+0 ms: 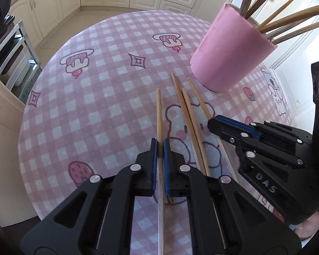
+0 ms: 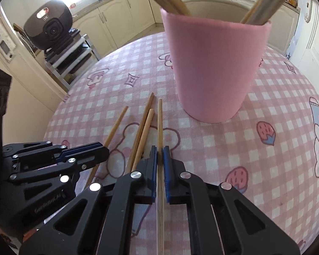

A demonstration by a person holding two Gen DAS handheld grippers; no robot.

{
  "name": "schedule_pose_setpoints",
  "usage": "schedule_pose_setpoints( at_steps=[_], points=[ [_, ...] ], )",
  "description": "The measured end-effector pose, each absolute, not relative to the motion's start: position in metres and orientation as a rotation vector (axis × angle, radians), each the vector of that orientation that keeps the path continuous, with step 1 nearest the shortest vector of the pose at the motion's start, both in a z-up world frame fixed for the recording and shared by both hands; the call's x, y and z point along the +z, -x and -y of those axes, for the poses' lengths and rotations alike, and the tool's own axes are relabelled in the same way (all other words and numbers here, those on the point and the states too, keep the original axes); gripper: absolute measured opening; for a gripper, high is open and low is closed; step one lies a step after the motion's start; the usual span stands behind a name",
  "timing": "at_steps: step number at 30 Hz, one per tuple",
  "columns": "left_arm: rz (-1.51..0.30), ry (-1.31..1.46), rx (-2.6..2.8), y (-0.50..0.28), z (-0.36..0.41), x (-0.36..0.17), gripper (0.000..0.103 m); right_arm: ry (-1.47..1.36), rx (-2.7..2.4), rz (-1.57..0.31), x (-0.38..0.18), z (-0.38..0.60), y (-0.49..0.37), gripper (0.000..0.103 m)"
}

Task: Organize utensils
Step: 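Grasp a chopstick with the right gripper while the left gripper grasps another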

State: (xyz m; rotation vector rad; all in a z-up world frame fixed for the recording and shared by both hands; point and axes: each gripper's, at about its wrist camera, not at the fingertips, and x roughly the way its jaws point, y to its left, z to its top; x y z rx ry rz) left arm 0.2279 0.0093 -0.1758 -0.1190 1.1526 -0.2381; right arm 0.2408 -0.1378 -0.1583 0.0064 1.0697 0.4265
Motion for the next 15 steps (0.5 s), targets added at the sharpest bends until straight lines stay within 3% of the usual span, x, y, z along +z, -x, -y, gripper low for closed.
schedule_pose_setpoints(
  at_steps=[15],
  points=[
    [-0.919,0.118,-0.322,-0.167,0.002,-0.089,0.006,-0.096,0.536,-0.827,-0.086,0.180,-0.175,0.005]
  ],
)
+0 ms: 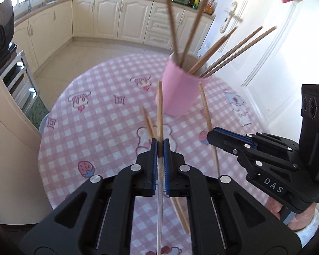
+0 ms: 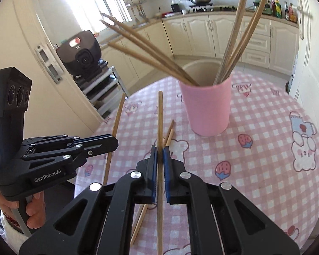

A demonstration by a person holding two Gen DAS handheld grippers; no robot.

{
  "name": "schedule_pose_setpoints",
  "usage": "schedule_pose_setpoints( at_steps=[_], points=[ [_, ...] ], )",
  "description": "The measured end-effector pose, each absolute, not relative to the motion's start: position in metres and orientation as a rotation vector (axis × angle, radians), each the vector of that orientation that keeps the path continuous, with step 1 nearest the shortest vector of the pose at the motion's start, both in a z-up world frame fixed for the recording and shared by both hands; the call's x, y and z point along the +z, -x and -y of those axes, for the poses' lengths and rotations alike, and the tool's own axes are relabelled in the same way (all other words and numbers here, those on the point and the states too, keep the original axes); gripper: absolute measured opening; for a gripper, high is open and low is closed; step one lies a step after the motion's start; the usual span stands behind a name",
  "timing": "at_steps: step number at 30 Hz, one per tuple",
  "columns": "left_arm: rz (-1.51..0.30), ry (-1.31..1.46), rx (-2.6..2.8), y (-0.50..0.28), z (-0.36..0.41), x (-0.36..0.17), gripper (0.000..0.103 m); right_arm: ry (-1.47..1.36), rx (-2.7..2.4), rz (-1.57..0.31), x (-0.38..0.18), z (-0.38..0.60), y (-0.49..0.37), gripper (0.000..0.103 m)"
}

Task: Organize utensils
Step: 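Grasp a chopstick with the right gripper while the left gripper grasps another, then lift both held chopsticks upright and lower them into the pink cup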

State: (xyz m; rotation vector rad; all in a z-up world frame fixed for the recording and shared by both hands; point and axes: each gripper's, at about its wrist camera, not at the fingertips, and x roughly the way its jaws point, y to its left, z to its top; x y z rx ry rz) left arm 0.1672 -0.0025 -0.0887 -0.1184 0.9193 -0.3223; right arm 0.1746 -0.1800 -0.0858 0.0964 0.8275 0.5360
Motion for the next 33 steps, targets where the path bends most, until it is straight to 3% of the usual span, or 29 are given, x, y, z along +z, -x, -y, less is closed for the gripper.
schedule_pose_setpoints(
  at_steps=[16,33],
  points=[
    [-0.668,0.133,-0.389,-0.124,0.021,-0.003,0.006,-0.105,0.445,-0.544,-0.013,0.217,-0.139,0.005],
    [-0.512,0.130,-0.360,-0.155,0.046,0.051,0.006,-0.110,0.335,-0.348,0.031,0.233,-0.146,0.005]
  ],
)
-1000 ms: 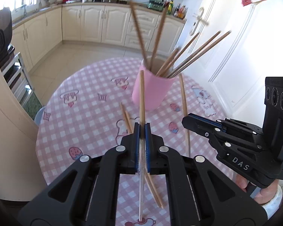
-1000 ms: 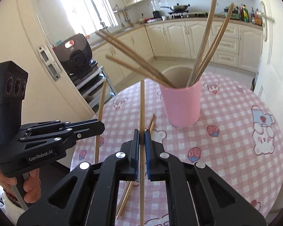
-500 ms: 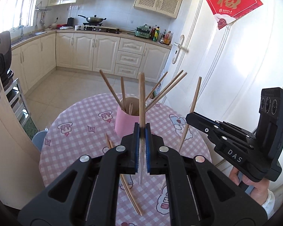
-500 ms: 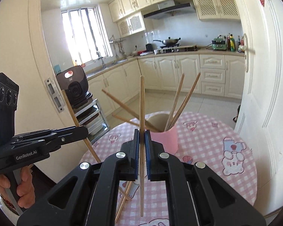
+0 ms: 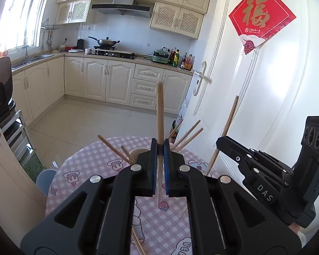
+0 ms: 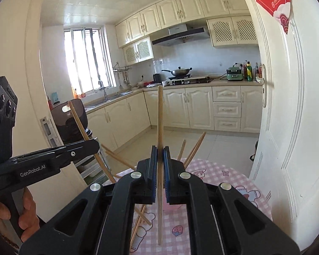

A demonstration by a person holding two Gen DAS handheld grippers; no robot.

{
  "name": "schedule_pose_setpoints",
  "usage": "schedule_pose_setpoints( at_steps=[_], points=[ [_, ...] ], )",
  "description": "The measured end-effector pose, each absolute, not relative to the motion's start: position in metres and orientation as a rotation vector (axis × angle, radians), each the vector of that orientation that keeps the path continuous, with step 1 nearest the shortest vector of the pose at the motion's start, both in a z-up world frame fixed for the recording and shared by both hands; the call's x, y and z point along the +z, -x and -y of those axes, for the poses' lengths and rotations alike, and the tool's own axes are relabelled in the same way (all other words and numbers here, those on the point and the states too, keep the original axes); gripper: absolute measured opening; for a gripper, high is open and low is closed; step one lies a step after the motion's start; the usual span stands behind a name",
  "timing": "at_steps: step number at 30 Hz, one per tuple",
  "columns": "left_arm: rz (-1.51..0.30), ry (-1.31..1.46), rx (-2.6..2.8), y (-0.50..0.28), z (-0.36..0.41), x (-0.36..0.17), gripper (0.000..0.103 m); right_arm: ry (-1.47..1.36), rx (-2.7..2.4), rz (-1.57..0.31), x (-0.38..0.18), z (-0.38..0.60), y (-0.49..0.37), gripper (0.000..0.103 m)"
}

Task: Organize utensils
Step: 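Lift both held chopsticks upright and lower them into the pink cup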

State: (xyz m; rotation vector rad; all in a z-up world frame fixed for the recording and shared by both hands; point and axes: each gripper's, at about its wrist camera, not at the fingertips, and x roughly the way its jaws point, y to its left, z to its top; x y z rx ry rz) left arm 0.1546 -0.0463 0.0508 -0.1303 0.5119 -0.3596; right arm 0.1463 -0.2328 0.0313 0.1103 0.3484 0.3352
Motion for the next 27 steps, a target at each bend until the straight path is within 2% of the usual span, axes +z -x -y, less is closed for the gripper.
schedule_pose_setpoints(
  at_steps=[13,27],
  points=[
    [-0.359,0.111,-0.257,-0.195,0.065,0.072,0.006,-0.066,0.235,-0.196,0.042,0.236,-0.171,0.005],
    [-0.420,0.086,-0.245,-0.220,0.074,0.027,0.006,-0.106,0.215,-0.134,0.037,0.240,-0.192,0.005]
  ],
)
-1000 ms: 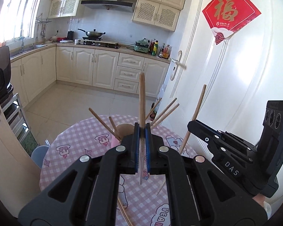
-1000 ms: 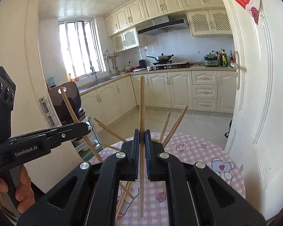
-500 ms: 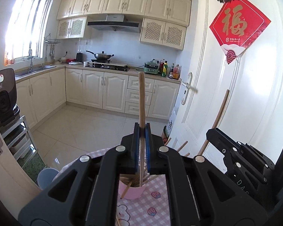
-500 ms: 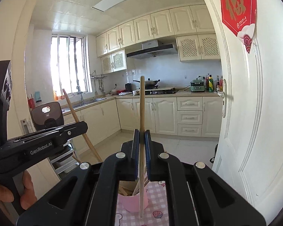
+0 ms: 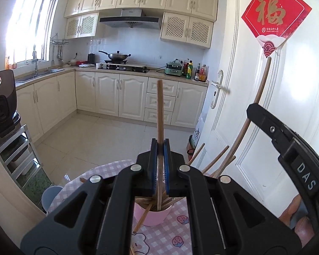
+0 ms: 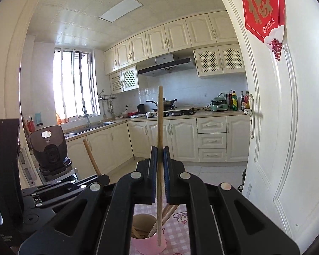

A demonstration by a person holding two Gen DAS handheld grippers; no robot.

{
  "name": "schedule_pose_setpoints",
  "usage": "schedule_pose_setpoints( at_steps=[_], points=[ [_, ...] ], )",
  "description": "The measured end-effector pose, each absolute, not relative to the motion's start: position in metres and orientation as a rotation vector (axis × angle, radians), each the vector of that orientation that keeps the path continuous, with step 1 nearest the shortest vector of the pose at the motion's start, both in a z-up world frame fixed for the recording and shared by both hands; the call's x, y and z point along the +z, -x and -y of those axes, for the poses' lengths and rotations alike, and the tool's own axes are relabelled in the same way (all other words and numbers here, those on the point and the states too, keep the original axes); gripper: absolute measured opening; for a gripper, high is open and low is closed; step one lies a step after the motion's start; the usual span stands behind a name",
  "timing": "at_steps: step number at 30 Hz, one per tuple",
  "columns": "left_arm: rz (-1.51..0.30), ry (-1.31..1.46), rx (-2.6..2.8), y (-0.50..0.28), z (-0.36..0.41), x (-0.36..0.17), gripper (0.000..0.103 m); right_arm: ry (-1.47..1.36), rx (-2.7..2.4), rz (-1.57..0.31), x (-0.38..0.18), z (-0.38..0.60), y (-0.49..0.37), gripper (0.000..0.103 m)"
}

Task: Organize utensils
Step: 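Lift both held chopsticks upright and lower them into the pink cup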

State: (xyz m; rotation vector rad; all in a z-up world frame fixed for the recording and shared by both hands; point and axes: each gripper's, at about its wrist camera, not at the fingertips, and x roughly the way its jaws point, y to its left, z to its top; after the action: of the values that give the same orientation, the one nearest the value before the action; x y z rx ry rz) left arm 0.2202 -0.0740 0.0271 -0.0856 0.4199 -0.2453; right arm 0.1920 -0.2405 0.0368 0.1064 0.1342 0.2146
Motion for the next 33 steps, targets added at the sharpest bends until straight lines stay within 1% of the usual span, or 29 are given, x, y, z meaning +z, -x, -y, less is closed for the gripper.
schedule_pose_setpoints(
  at_steps=[9,15,31,33],
  points=[
    [-0.480,0.053,-0.235,-0.224,0.073,0.006,0.007,-0.160,0.269,-0.137,0.033,0.236,-0.202,0.005],
    [-0.515,0.098,-0.274,-0.224,0.065,0.006,0.007,-0.147,0.282,-0.126,0.030,0.227,-0.206,0.005],
    [-0.523,0.104,-0.245,-0.221,0.060,0.004,0.007,-0.104,0.312,-0.098,0.030,0.222,-0.198,0.005],
    [-0.524,0.105,-0.247,-0.222,0.060,0.004,0.007,-0.100,0.308,-0.054,0.035,0.223,-0.195,0.005]
  ],
)
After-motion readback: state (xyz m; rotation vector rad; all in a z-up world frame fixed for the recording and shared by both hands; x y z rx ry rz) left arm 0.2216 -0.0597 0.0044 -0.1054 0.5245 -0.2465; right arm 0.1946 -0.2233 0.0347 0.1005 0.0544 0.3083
